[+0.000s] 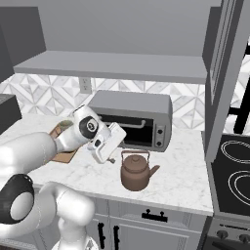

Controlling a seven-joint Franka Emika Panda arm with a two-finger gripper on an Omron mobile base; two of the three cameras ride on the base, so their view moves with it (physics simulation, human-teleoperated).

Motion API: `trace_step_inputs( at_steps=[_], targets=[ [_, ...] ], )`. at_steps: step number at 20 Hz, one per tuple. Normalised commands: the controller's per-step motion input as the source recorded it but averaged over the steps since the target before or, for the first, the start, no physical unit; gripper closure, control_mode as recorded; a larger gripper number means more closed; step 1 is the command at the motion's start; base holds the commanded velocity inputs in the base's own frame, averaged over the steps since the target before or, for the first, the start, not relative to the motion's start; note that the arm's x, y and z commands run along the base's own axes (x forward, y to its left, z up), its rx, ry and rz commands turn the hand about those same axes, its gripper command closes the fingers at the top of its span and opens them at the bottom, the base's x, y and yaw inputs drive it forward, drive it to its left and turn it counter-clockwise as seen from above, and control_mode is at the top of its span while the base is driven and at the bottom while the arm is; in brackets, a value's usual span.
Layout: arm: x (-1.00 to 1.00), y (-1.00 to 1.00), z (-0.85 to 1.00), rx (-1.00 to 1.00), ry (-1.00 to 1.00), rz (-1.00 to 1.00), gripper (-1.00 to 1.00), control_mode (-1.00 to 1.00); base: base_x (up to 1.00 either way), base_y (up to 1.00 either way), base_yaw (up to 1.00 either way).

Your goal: Pick the kettle from the counter and place it on the tray. Then pick the mug from the cabinet and place it on the tray. Then close the cabinet doors.

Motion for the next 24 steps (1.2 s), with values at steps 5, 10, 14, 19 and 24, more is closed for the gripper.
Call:
trace_step_inputs(
  at_steps=[5, 10, 14, 19, 24],
  targets=[
    [-0.01, -0.28, 0.0, 0.04, -0.01, 0.03, -1.0, -1.0, 0.0, 0.0, 0.0],
    [0.09, -0.08, 0.0, 0.02, 0.0, 0.05, -1.0, -1.0, 0.0, 0.0, 0.0],
    [0.03, -0.09, 0.0, 0.01, 0.0, 0.06, -1.0, -1.0, 0.0, 0.0, 0.0],
    [0.0, -0.16, 0.04, 0.01, 0.0, 0.06, -1.0, -1.0, 0.0, 0.0, 0.0],
    [0.0, -0.11, 0.1, 0.0, 0.0, 0.07, -1.0, -1.0, 0.0, 0.0, 0.0]
  ],
)
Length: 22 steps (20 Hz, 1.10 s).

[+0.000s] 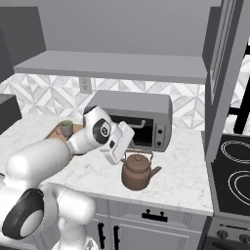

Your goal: Pick the kettle from the counter and place it on the tray. Then pick the mug from the cabinet and place it on the tray. Then close the cabinet doors.

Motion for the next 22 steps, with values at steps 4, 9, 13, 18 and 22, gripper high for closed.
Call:
trace_step_inputs(
  at_steps=[4, 9, 13, 18, 22],
  targets=[
    [0.0, 0.0, 0.18, 0.0, 0.0, 0.05, -1.0, -1.0, 0.0, 0.0, 0.0],
    [0.0, -0.01, 0.26, 0.0, 0.02, 0.02, -1.0, -1.0, 0.0, 0.0, 0.0],
    [0.0, -0.19, 0.04, 0.04, 0.1, 0.02, -1.0, -1.0, 0.0, 0.0, 0.0],
    [0.0, -0.16, -0.09, 0.04, 0.13, 0.02, -1.0, -1.0, 0.0, 0.0, 0.0],
    [0.0, -0.09, -0.18, 0.02, 0.12, 0.03, 1.0, -1.0, 0.0, 0.0, 0.0]
  ],
)
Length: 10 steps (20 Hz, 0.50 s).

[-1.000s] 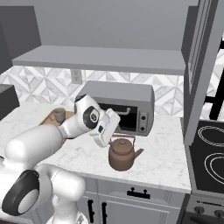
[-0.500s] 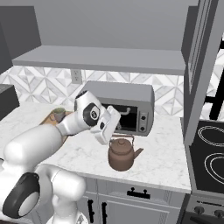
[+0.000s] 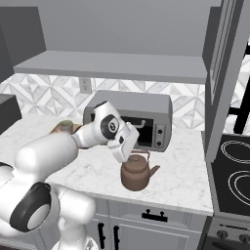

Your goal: Pick the kettle from the counter and place it on the tray. Then pick the mug from the cabinet and place it on the tray. Then close the cabinet doors.

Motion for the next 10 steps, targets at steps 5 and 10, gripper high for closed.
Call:
trace_step_inputs(
  at_steps=[5, 10],
  targets=[
    [0.0, 0.0, -0.2, 0.02, 0.03, 0.01, 1.0, -1.0, 0.0, 0.0, 0.0],
    [-0.08, 0.0, 0.0, 0.04, -0.02, 0.02, 1.0, -1.0, 0.0, 0.0, 0.0]
  ],
)
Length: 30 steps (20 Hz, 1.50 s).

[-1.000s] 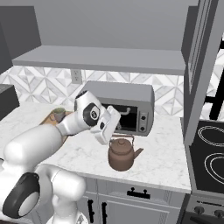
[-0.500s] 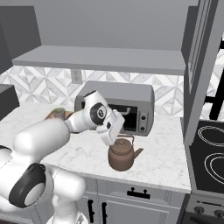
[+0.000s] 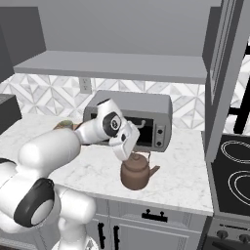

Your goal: Pick the kettle from the counter and place it on the tray. Then pick the mug from the cabinet and place it on the tray. Then close the cabinet doors.

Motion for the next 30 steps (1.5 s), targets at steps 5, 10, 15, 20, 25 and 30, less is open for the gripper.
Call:
trace_step_inputs(
  at_steps=[5, 10, 15, 20, 25, 30],
  targets=[
    [-0.34, 0.06, 0.22, 0.0, -0.09, 0.0, 1.0, -1.0, 0.0, 0.0, 0.0],
    [-0.29, 0.43, 0.39, 0.0, -0.03, 0.01, 1.0, -1.0, 0.0, 0.0, 0.0],
    [-0.05, 0.89, 0.3, -0.01, 0.0, 0.05, 1.0, -1.0, 0.0, 0.0, 0.0],
    [0.0, 1.0, 0.15, -0.01, 0.0, 0.05, 1.0, -1.0, 0.0, 0.0, 0.0],
    [0.0, 1.0, 0.04, -0.02, 0.0, 0.02, 1.0, -1.0, 0.0, 0.0, 0.0],
    [0.0, 0.96, 0.0, -0.01, 0.0, 0.0, 1.0, -1.0, 0.0, 0.0, 0.0]
  ],
)
